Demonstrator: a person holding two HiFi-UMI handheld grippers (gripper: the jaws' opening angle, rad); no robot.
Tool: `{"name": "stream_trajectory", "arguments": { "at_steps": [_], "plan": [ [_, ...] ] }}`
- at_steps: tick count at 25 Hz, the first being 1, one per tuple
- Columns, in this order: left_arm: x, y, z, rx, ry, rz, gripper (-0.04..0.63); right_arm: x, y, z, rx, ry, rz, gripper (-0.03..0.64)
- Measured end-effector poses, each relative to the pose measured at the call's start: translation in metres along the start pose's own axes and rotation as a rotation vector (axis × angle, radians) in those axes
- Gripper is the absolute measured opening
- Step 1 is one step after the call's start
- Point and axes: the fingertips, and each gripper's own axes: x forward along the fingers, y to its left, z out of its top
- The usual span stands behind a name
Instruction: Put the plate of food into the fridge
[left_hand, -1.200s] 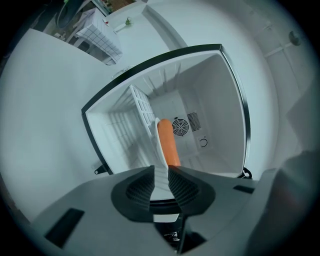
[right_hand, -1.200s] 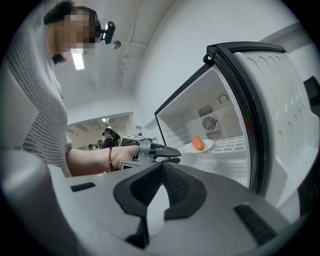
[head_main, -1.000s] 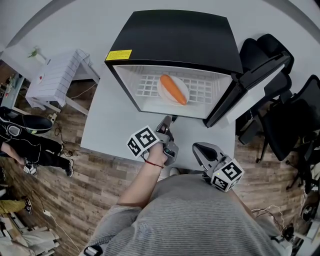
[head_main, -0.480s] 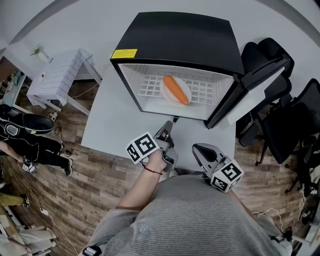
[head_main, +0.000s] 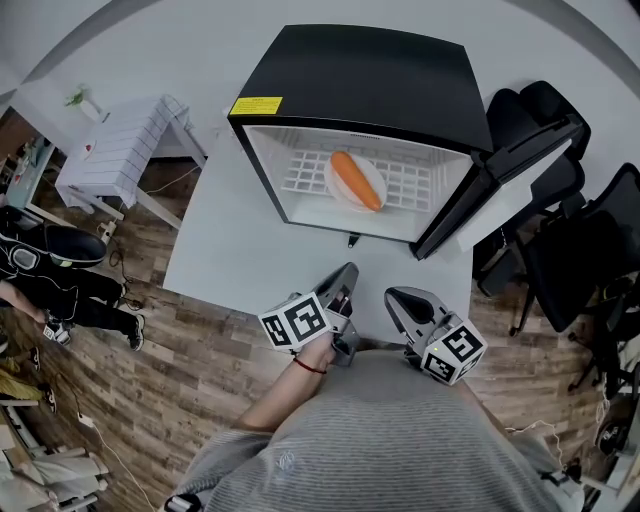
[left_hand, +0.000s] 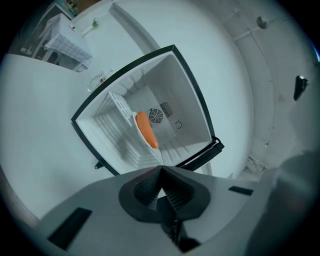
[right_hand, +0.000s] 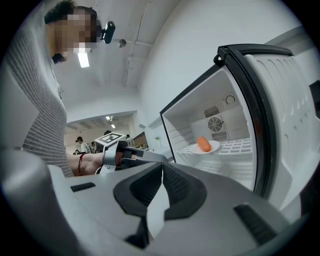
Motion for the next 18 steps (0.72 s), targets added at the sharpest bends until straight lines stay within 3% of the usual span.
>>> {"name": "stream_trajectory", "arguments": {
  "at_steps": [6,10,13,18],
  "plan": [
    [-0.016,-0.022,-0.002,0.110,0.009,-0.059,0.009,0.000,0.000,-0.001,0.005,0.002,0.003,0.014],
    [-0.031,-0.041,-0.004,0.300,0.029,-0.156,0.010,-0.003,0.000,-0.002,-0.009,0.004,0.001,0.014],
    [-0.040,-0.043,-0.004,0.452,0.022,-0.178,0.009,-0.003,0.000,-0.003,-0.021,0.007,0.003,0.014],
    [-0.045,-0.039,-0.002,0.518,-0.015,-0.188,0.010,0.001,0.003,-0.003,-0.030,0.010,0.020,0.014]
  ]
}}
